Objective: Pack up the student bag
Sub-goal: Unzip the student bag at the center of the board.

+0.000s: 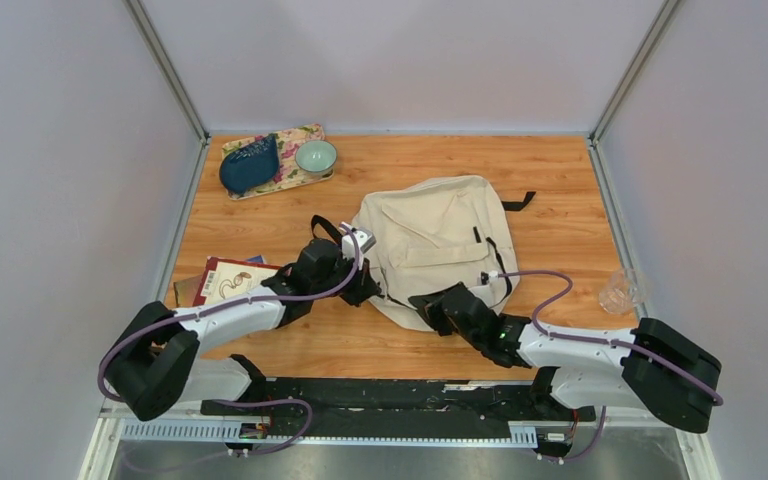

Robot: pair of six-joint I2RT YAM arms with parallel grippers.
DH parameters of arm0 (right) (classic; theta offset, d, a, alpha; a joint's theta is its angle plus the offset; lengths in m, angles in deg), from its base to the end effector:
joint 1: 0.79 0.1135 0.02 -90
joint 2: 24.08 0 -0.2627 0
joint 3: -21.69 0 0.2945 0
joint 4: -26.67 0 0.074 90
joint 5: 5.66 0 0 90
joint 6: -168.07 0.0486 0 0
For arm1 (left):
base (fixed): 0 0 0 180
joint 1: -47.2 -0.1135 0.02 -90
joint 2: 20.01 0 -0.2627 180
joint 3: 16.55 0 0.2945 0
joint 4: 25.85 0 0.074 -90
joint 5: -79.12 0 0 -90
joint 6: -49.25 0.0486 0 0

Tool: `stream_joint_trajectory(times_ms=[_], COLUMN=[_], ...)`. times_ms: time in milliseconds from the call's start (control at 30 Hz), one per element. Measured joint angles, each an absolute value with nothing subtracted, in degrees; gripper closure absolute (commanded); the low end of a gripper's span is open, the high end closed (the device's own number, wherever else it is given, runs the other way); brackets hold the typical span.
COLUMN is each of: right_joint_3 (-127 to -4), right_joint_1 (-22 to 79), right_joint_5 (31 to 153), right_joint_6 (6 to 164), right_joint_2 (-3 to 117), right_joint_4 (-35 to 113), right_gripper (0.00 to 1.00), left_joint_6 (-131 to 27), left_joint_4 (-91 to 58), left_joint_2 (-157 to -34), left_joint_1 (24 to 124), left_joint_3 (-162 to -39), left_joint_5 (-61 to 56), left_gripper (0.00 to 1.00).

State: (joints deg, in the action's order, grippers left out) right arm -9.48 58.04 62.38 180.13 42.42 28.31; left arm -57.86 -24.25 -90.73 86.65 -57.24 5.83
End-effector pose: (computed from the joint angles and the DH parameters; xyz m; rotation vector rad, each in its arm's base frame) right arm 0.1453 0.2051 0.1125 1.1015 2.1485 1.1049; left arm 0.2157 -0.1956 0.1509 0.6092 2.1443 -0.8753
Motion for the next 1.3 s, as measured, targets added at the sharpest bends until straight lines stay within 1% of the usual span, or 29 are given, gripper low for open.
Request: stream_joint_trajectory(times_ms=[167, 333, 500, 567, 600, 633, 667, 700, 733, 767, 800, 867, 900, 1100, 1167, 1200, 1300], right_joint_3=[-8.17, -7.21, -6.95, -7.03, -7.19, -7.3, -7.43, -7.51, -7.71, -7.86, -8.15, -8.91, -9.31, -14.44, -16.61, -17.55, -19.84], right_joint_1=[57.64, 57.49, 57.51, 57.49, 57.49, 57.47, 57.43, 57.38, 57.43, 57.45, 57.45, 57.45, 57.45, 57.4, 57.38, 57.38, 57.38], right_joint_5=[63.15, 63.8, 63.94, 64.09, 64.31, 64.44, 64.72, 64.96, 65.09, 65.05, 64.81, 63.98, 63.39, 59.52, 58.38, 57.95, 56.66], right_joint_6=[178.69, 178.41, 177.99, 177.1, 176.13, 175.0, 173.23, 171.57, 169.23, 167.76, 165.8, 161.77, 159.74, 147.79, 144.53, 143.28, 139.63], right_joint_2=[41.72, 42.37, 43.68, 44.01, 44.1, 44.08, 43.92, 43.62, 42.98, 42.15, 40.99, 37.41, 35.22, 24.78, 23.07, 22.59, 21.85], right_joint_4=[29.28, 27.94, 26.13, 25.69, 25.52, 25.47, 25.58, 26.13, 27.35, 28.47, 30.02, 33.25, 34.7, 42.35, 44.09, 44.62, 45.32], right_gripper=[1.0, 1.0, 1.0, 0.84, 0.75, 0.55, 0.44, 0.27, 0.2, 0.16, 0.14, 0.13, 0.12, 0.11, 0.11, 0.08, 0.06], left_joint_6=[-58.16, -57.75, -57.75, -57.75, -57.75, -57.66, -57.14, -56.85, -56.65, -56.3, -56.28, -56.65, -56.57, -57.11, -57.44, -57.62, -58.29], left_joint_4=[-23.33, -18.98, -16.86, -16.58, -16.47, -16.38, -16.16, -15.79, -15.38, -14.98, -14.74, -13.56, -12.88, -10.48, -9.61, -9.1, -7.07], left_joint_2=[-94.56, -97.46, -98.14, -98.27, -98.34, -98.36, -98.36, -98.34, -98.25, -98.01, -97.53, -95.17, -93.64, -83.93, -81.77, -80.89, -78.58], left_joint_1=[86.58, 86.3, 86.12, 86.08, 86.05, 85.97, 85.79, 85.18, 84.39, 83.65, 83.08, 82.34, 82.25, 82.21, 81.75, 81.44, 79.87], left_joint_3=[-60.84, -64.47, -64.75, -64.75, -64.75, -64.75, -64.75, -64.73, -64.71, -64.6, -64.4, -63.77, -63.53, -63.22, -63.22, -63.22, -63.25], left_joint_5=[3.14, -0.07, -0.92, -1.03, -0.97, -0.97, -1.36, -2.32, -3.22, -4.29, -4.97, -6.89, -7.44, -13.99, -15.87, -16.75, -19.41], left_gripper=[1.0, 1.0, 1.0, 0.92, 0.8, 0.72, 0.65, 0.48, 0.41, 0.35, 0.26, 0.19, 0.17, 0.17, 0.17, 0.17, 0.17])
